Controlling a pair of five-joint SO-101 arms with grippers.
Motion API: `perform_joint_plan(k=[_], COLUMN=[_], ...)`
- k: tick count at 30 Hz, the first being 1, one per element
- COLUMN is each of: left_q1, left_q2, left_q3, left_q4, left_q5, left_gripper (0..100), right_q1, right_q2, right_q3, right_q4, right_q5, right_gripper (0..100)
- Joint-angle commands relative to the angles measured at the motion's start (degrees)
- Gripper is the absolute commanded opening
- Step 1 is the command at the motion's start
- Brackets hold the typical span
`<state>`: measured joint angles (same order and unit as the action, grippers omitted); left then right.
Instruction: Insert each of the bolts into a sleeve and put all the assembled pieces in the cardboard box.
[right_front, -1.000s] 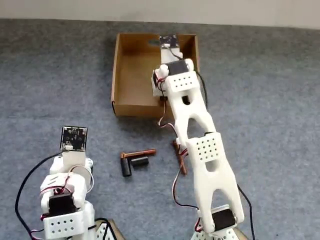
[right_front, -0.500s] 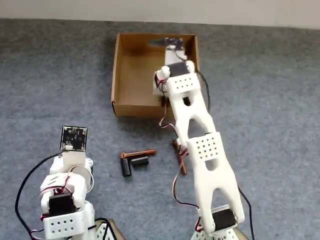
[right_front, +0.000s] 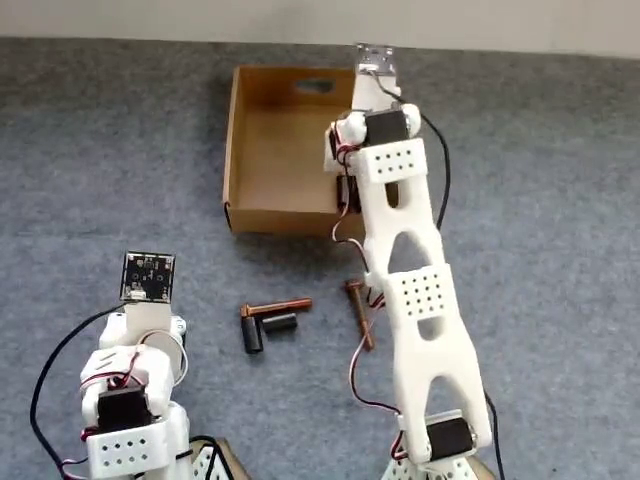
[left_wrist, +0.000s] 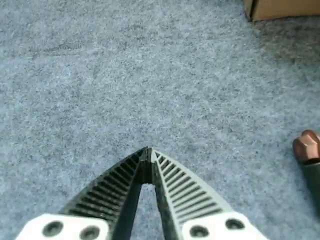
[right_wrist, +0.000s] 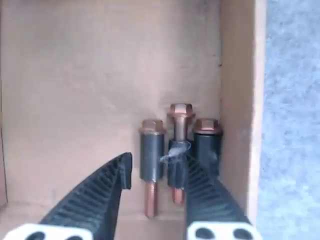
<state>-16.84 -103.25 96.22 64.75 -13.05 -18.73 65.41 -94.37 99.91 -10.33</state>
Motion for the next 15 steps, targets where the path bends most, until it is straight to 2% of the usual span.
perform_joint_plan(k=[1,4,7,12,15], left_q1=[1.19,1.19,1.19,1.19,1.10], left_q2=[-0.31,-0.31,-0.31,-0.31,-0.31], left_q3=[1.01,1.01,1.01,1.01,1.01], left_q4=[-0.97,-1.05,-1.05,-1.05,-1.05], left_q5=[-0.26,-0.26,-0.26,-0.26,-0.26], left_gripper=[1,1,1,1,1], right_q1=[0.66,0.57,-0.31,-3.82,-8.22], right_q2=[-7.25,-12.79,-21.32,-43.03,-55.43], right_q3=[-5.76,-5.14,2.42,35.21,57.54], right_q4=[1.27,1.45,1.54,1.27,0.92], right_q5=[2.55,2.55,2.55,4.04,12.22], right_gripper=[13.0,13.0,13.0,12.8,12.6])
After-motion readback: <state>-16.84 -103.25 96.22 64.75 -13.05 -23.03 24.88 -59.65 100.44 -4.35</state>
